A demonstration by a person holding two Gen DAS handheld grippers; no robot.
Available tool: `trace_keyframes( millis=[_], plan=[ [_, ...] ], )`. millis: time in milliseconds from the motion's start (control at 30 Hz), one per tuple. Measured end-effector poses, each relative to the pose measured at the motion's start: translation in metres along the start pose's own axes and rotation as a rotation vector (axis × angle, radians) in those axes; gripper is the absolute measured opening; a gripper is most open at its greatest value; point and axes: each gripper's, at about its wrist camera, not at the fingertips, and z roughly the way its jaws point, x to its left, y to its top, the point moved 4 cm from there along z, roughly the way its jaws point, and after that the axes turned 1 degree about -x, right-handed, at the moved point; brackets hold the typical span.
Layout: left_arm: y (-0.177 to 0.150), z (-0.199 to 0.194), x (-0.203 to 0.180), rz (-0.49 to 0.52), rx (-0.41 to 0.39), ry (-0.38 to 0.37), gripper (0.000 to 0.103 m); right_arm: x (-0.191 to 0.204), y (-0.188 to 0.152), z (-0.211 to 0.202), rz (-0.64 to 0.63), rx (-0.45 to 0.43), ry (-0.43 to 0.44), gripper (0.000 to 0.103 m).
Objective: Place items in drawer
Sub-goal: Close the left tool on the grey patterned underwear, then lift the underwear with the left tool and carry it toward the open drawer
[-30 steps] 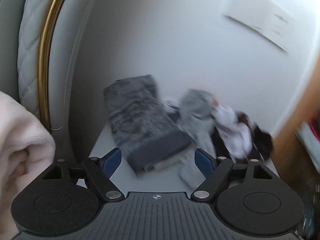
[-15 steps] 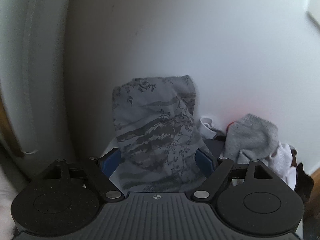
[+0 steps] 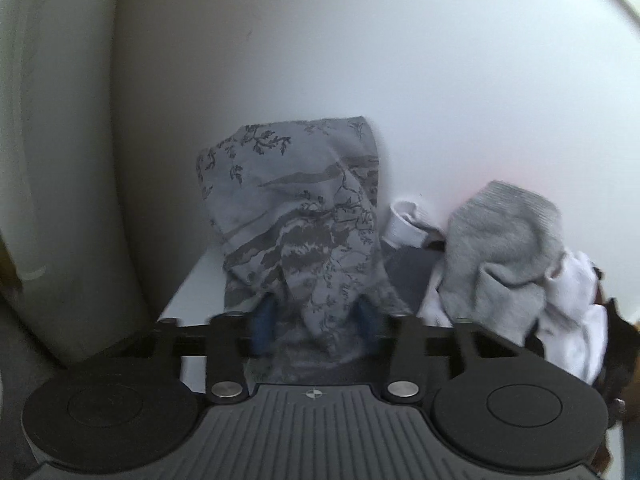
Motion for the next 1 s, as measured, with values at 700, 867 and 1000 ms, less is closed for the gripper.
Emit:
trace_keyframes(
  millis=[700,867,1000],
  plan=[
    [-0.077,-0.11,0.031,0.291,0.17,-0.154,0.016,0.008,-0.002,-0.002,-0.039,-0.025,0.028,0.103],
    [-0.088,-0.137,0.039,0.287,0.221,-0.15,0.029,0.006,-0.002,-0.002,-0.022,-0.014,0.05,0.103],
    [-0.073,-0.14,0.037,0.228,0.153,-0.12,0.085,0.005,-0.001,-0.003,-0.011,-0.008,0.065,0.103]
  ],
)
